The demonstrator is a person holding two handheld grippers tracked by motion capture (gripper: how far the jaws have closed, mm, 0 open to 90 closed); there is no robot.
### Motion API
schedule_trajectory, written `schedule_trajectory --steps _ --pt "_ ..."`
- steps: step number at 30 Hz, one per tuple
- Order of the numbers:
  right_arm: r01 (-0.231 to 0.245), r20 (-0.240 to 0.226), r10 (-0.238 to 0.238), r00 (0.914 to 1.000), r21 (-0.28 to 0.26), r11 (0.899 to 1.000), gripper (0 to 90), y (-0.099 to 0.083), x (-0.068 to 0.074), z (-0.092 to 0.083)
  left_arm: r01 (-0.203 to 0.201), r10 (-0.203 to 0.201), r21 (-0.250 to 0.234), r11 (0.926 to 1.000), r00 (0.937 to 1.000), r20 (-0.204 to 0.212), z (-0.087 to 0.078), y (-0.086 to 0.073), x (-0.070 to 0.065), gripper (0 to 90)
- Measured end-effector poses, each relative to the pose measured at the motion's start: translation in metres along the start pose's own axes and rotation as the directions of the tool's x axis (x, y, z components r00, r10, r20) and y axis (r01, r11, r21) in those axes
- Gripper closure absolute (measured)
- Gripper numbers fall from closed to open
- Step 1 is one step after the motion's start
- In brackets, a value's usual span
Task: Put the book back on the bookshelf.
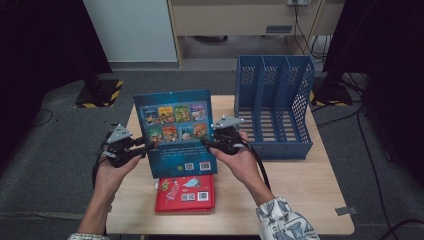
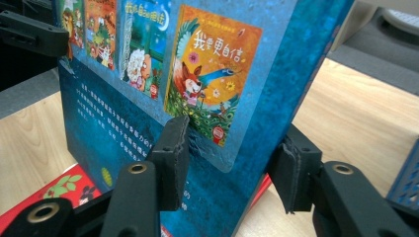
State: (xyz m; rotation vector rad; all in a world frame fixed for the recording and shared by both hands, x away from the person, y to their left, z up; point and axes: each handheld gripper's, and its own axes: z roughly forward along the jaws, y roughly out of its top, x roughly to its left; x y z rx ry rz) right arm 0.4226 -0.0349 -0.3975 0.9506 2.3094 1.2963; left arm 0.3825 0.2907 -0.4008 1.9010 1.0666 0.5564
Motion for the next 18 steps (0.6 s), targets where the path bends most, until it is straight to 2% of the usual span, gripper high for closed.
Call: schedule_trajectory --steps 9,12,17,18 --pt "0.008 0.033 -0.007 0.9994 -0.026 1.0 54.1 0.0033 -0.0004 -0.0008 -0.027 0.027 -0.015 0.9995 0.9989 -0.04 0.0017 0.005 -0.0024 57.7" --pt "0.016 0.042 -0.014 0.999 -0.041 0.999 54.5 0.0051 0.0005 -0.0011 -0.023 0.022 -0.023 0.9995 0.9988 -0.045 0.0021 0.0058 -0.0021 57.7" --pt "0.031 0.037 -0.029 0.9989 -0.046 0.998 56.0 0.0034 0.003 -0.0052 -0.039 0.037 -0.033 0.9987 0.9979 -0.054 -0.0019 0.004 -0.0053 57.6" --pt "0.033 0.034 -0.032 0.9989 -0.043 0.999 56.0 0.0023 0.004 -0.0063 -0.041 0.038 -0.051 0.9978 0.9977 -0.056 -0.0045 0.0012 -0.0077 57.6"
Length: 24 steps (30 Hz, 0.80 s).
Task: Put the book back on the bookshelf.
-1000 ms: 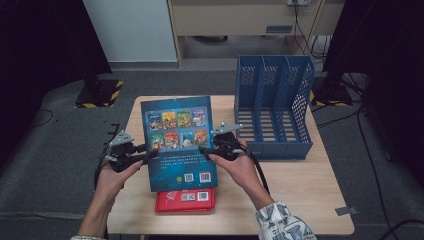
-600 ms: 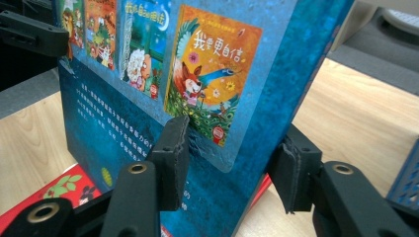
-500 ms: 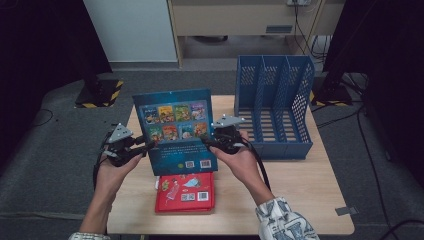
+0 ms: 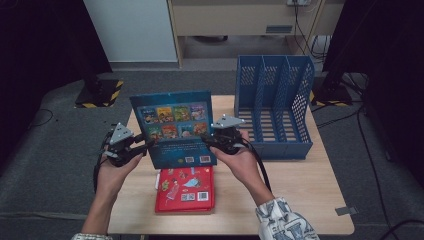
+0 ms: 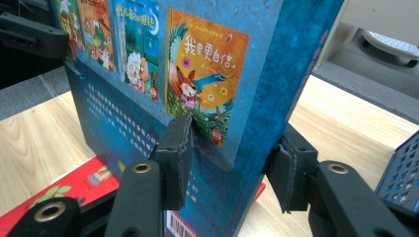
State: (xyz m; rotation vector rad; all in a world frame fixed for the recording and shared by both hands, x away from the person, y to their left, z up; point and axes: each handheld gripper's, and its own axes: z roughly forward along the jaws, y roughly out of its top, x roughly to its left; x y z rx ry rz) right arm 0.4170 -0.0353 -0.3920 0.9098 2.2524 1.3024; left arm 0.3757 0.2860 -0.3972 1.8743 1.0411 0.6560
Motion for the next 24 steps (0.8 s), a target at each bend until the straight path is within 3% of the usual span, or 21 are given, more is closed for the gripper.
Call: schedule_trajectory --steps 2,9,19,24 --pt "0.008 0.001 -0.008 1.0 -0.008 1.0 56.4 -0.002 0.002 -0.002 0.008 -0.008 -0.02 0.9998 1.0 0.003 -0.002 -0.003 -0.001 57.6" --pt "0.028 -0.006 -0.028 0.9996 -0.008 1.0 58.5 -0.004 0.007 -0.009 0.01 -0.01 -0.008 0.9999 0.9999 0.003 -0.006 -0.004 -0.004 56.6" --pt "0.014 -0.064 -0.016 0.9978 -0.025 1.0 61.2 -0.013 0.013 -0.024 0.004 -0.004 -0.019 0.9998 1.0 -0.006 -0.006 -0.003 -0.011 48.8" --pt "0.014 -0.086 -0.017 0.9962 -0.028 1.0 61.1 -0.015 0.015 -0.029 0.023 -0.022 -0.031 0.9993 0.9994 0.028 -0.002 -0.001 -0.007 46.3"
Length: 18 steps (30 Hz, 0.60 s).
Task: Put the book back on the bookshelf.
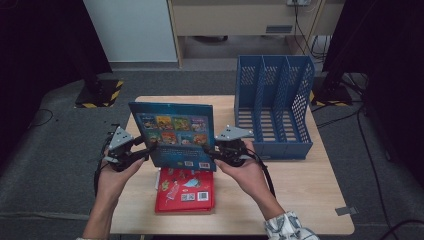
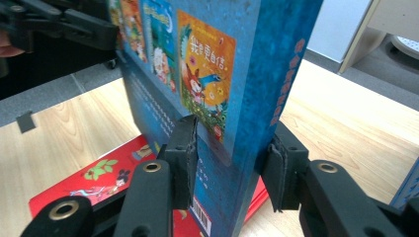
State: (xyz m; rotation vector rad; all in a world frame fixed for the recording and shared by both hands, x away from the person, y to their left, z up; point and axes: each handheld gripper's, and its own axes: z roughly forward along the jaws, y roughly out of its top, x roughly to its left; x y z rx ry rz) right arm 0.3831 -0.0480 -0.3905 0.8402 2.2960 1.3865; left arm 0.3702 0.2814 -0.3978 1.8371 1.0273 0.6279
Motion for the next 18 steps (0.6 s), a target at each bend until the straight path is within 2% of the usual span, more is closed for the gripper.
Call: schedule_trajectory --steps 2,5,8,13,14,18 --pt "-0.005 -0.008 0.005 1.0 -0.005 1.0 60.4 0.001 0.002 -0.002 -0.001 0.001 -0.002 1.0 1.0 0.006 0.001 0.0 0.001 45.4" --pt "-0.006 -0.012 0.006 0.9999 0.0 1.0 59.6 0.001 0.005 -0.003 0.027 -0.026 -0.02 0.9994 0.9989 0.04 0.008 0.001 0.006 42.3" --pt "0.013 -0.012 -0.013 0.9998 0.007 1.0 58.5 0.0 0.008 -0.005 0.01 -0.008 -0.035 0.9993 0.9987 0.051 0.013 0.001 0.007 39.8" --pt "0.031 -0.036 -0.031 0.9989 -0.013 0.999 54.4 -0.002 0.009 -0.006 0.01 -0.008 -0.034 0.9994 0.9982 0.06 0.012 0.0 0.007 38.8" --pt "0.039 -0.052 -0.04 0.9979 -0.022 0.999 50.1 -0.002 0.011 -0.007 0.009 -0.007 -0.034 0.9994 0.9979 0.064 0.01 0.0 0.008 38.8" --pt "0.058 -0.078 -0.062 0.995 -0.048 0.997 46.3 0.003 0.014 -0.008 0.011 -0.009 -0.03 0.9995 0.9977 0.068 0.007 -0.001 0.006 38.7"
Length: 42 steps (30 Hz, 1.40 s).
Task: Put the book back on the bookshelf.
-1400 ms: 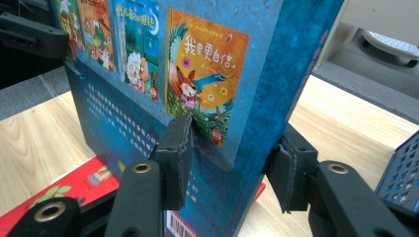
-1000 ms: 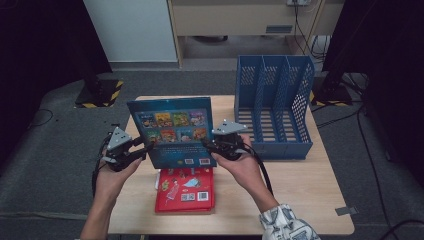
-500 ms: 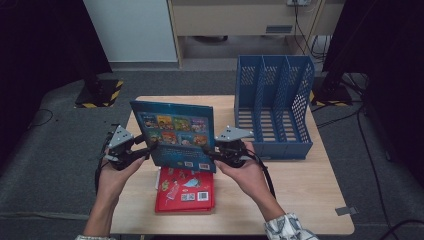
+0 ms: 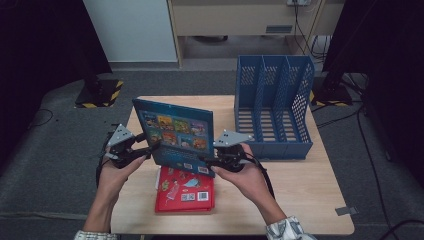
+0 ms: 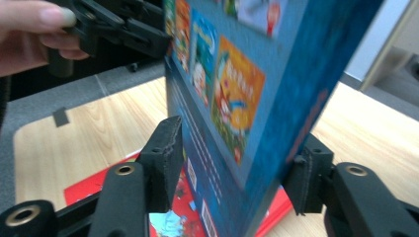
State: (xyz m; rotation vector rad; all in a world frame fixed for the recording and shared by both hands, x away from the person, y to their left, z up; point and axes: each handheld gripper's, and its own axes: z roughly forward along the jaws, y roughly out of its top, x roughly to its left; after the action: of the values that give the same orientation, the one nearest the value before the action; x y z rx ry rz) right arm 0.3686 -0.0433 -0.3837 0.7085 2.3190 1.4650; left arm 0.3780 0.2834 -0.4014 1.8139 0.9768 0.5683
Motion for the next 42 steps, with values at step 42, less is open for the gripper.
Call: schedule_trajectory --steps 42 --pt "-0.001 -0.138 -0.031 0.99 -0.226 0.974 65.0 0.043 -0.01 0.016 0.008 -0.008 -0.003 1.0 0.9999 -0.011 0.0 -0.001 -0.005 38.0"
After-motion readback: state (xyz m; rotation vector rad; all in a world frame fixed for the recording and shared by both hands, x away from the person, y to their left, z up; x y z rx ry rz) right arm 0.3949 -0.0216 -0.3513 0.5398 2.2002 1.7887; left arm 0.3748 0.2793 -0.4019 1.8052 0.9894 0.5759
